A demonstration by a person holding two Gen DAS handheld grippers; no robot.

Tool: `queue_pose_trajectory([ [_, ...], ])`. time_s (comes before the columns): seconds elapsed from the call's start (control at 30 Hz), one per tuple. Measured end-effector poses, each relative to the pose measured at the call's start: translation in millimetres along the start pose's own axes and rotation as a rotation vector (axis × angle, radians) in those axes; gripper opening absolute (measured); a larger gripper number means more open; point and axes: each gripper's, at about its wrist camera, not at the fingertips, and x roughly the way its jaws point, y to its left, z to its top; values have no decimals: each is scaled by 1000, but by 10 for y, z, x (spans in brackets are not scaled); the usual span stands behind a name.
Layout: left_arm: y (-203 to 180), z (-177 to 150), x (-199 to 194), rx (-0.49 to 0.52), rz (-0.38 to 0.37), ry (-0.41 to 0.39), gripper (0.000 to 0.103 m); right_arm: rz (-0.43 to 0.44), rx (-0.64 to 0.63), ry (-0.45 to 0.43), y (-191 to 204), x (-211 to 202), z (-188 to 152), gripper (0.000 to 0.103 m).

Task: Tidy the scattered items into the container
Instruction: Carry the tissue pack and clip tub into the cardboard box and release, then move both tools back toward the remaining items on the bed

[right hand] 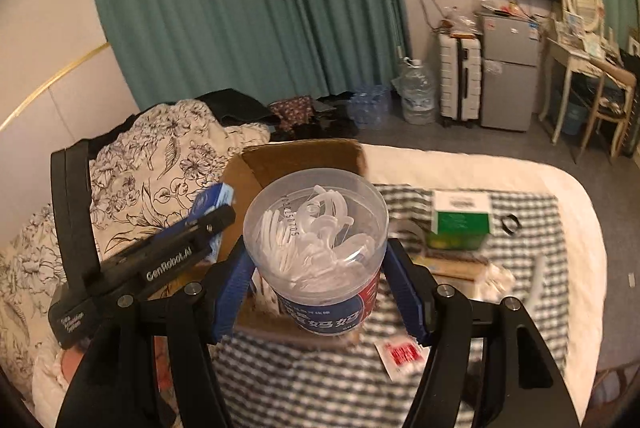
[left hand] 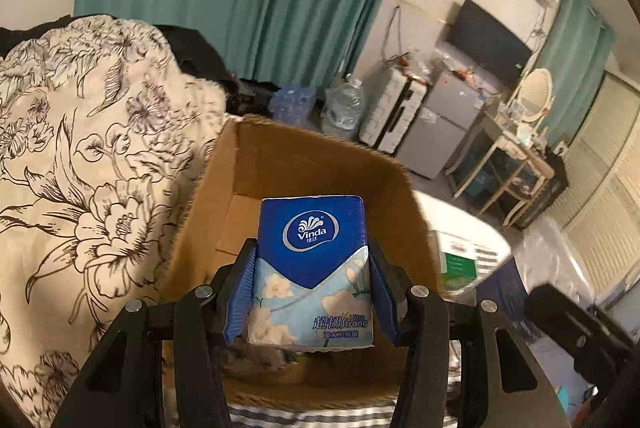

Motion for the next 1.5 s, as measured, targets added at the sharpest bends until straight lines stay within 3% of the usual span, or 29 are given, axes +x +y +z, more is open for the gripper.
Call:
queue_pose_trajectory([
  [0.17,74,-19,142,-17,-21,33,54,41,17,21,134,407,53,65],
  [0.23,77,-21,165,-13,-16,35,60,52,45,23,125,519,57,65],
  [0.3,89,-18,170,-23,-3,37,90,53,81,21,89,576,54,69],
  [0.33,99,-19,160,-35,8,31,92,47,90,15,75,571,67,72],
  [0.5,81,-42,100,-48,16,16,94,-3,96,-31,-68,341,143,73],
  [0.67,-120,-218,15,-1,9,49,94,-89,87,-52,-370,-90,91,75],
  [0.8,-465,-445,-216,90,-13,19,99,-177,100,-40,-719,-508,-173,76],
  [1.03,-991,-975,-453,211,-56,15,103,-251,161,16,-1258,-929,-711,77],
  [1.27,-1312,-1517,-244,295,-8,128,103,-232,194,112,-1557,-786,-984,77],
  [1.5,-1440,-1886,143,340,37,240,103,-203,110,240,-1577,-353,-1113,77],
])
